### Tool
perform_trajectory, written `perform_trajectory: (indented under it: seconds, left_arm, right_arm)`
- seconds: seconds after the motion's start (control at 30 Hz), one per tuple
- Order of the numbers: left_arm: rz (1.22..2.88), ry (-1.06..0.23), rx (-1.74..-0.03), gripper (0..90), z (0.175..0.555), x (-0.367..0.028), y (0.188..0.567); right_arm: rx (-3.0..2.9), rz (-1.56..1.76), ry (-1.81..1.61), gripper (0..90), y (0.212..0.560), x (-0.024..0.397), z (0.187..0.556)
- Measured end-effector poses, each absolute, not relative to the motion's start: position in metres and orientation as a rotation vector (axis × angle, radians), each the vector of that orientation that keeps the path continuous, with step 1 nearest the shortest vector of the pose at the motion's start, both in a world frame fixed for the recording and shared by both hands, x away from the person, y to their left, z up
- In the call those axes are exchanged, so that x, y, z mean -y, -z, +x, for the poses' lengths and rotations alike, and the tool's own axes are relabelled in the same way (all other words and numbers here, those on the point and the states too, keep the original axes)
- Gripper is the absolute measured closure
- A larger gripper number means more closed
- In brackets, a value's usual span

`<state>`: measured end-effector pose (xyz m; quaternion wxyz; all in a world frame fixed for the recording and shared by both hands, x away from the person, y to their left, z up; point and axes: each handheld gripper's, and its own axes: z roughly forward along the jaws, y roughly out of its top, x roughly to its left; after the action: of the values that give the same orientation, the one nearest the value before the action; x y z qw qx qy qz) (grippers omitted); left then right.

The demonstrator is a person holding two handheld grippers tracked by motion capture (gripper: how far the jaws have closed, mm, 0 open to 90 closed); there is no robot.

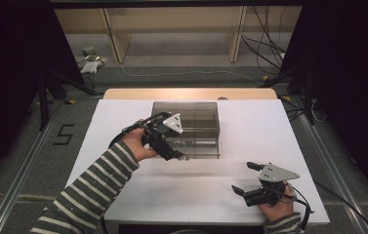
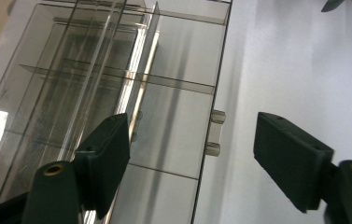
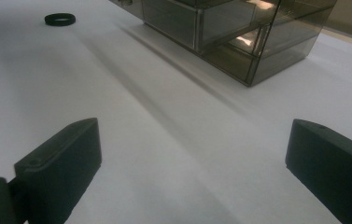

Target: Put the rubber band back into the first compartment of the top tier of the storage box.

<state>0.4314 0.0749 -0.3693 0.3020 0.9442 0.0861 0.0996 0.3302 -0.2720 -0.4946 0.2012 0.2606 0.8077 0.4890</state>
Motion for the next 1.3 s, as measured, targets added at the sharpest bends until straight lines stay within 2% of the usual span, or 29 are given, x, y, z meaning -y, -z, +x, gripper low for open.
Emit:
perform_trajectory:
  seconds: [0.23,0.77,0.97,1.3]
  left_arm:
    - [2.469,-0.292,-0.271,15.6,0.43,-0.087,0.367]
    - [2.334,-0.365,-0.437,4.9,0.422,-0.136,0.36]
    - [2.291,-0.365,-0.514,2.0,0.421,-0.16,0.362]
    - [2.208,-0.35,-0.654,1.9,0.42,-0.194,0.367]
  right_arm:
    - [-2.257,0.721,-1.366,4.6,0.495,0.272,0.33]
    - [-2.262,0.72,-1.362,4.6,0.495,0.272,0.33]
    - [-2.273,0.725,-1.356,4.6,0.495,0.27,0.332]
    - [-2.274,0.732,-1.345,4.6,0.496,0.27,0.332]
